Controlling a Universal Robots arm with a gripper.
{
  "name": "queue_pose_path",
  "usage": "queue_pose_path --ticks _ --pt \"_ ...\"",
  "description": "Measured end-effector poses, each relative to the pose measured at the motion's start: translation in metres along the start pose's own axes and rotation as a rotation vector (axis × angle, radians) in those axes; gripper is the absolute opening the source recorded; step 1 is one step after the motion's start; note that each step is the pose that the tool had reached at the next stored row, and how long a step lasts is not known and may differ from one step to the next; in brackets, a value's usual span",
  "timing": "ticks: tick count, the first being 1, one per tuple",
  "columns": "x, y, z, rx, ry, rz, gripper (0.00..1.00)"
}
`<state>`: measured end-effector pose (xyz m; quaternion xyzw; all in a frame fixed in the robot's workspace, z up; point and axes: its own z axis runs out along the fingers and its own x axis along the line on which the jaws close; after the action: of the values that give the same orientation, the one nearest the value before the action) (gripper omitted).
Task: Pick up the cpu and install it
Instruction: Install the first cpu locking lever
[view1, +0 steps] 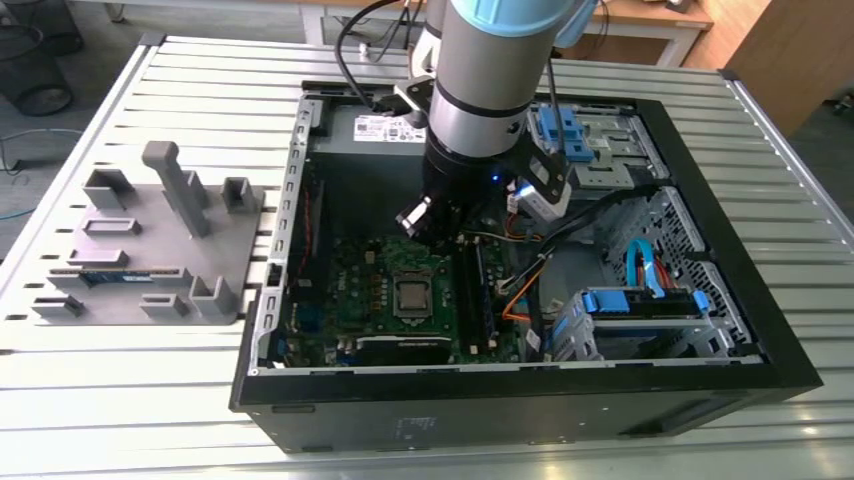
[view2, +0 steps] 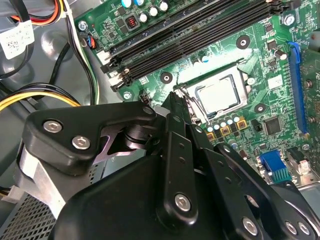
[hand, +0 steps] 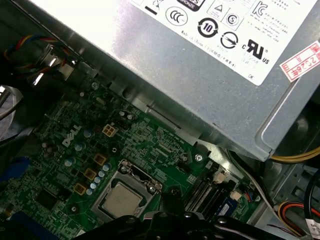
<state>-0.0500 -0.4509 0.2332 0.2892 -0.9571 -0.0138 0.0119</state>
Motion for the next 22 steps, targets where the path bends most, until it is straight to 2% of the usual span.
queue_pose_path --ticks 8,16,20,22 --pt "0.0001 0.0001 0.0 -0.0001 -0.0002 0.006 0.11" --pt "0.0003 0.0002 0.0002 -0.0018 -0.0041 0.125 0.11" --pt "0.0002 0.0002 0.0003 -0.0001 -0.0034 0.127 0.11" --pt "0.0003 0.0001 0.0003 0.0066 0.0005 0.127 0.11"
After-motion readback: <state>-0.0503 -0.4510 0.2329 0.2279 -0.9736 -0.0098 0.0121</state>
